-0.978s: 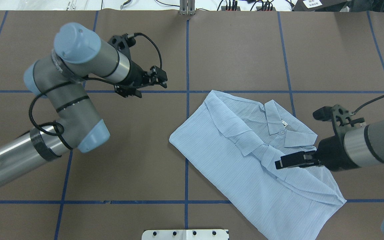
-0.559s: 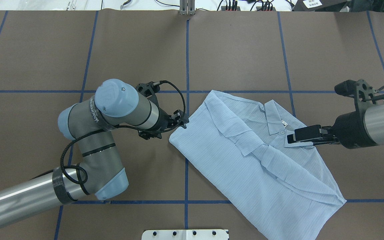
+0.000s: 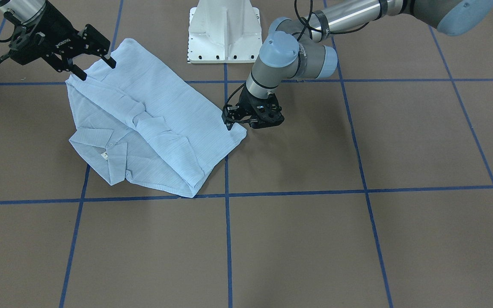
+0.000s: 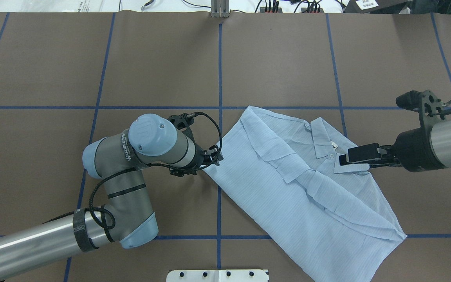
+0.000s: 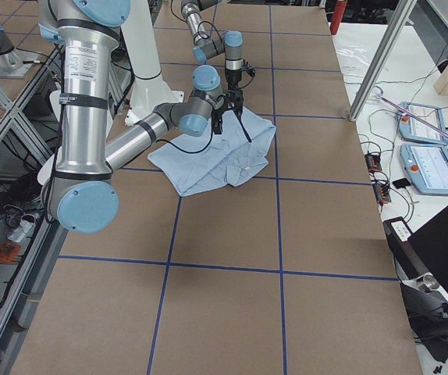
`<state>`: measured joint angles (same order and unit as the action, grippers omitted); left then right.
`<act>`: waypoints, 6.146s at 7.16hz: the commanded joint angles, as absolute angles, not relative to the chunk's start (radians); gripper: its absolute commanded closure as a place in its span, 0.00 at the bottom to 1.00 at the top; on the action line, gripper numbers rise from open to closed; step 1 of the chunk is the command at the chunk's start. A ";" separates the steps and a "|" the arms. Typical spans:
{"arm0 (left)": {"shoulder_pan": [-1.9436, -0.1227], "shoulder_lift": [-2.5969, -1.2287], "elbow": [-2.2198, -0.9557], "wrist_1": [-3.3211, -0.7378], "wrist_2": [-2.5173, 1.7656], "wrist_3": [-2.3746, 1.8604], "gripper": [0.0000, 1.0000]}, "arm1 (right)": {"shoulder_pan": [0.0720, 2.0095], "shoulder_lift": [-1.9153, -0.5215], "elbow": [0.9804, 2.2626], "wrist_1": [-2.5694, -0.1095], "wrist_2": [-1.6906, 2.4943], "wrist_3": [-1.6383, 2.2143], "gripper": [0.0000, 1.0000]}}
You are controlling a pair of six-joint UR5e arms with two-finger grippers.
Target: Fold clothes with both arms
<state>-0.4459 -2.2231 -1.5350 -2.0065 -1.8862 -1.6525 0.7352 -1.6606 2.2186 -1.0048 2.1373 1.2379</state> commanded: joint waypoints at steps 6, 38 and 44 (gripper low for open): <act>-0.443 -2.237 -1.526 -2.014 -1.887 -1.657 1.00 | 0.756 -1.669 2.218 -1.005 2.146 1.235 0.00; -0.788 -2.062 -1.654 -2.079 -1.904 -1.206 0.00 | 0.292 -1.092 1.892 -1.578 1.507 1.128 0.00; -0.749 -2.075 -1.626 -2.094 -1.899 -1.215 0.00 | 0.236 -1.098 1.842 -1.578 1.477 1.095 0.00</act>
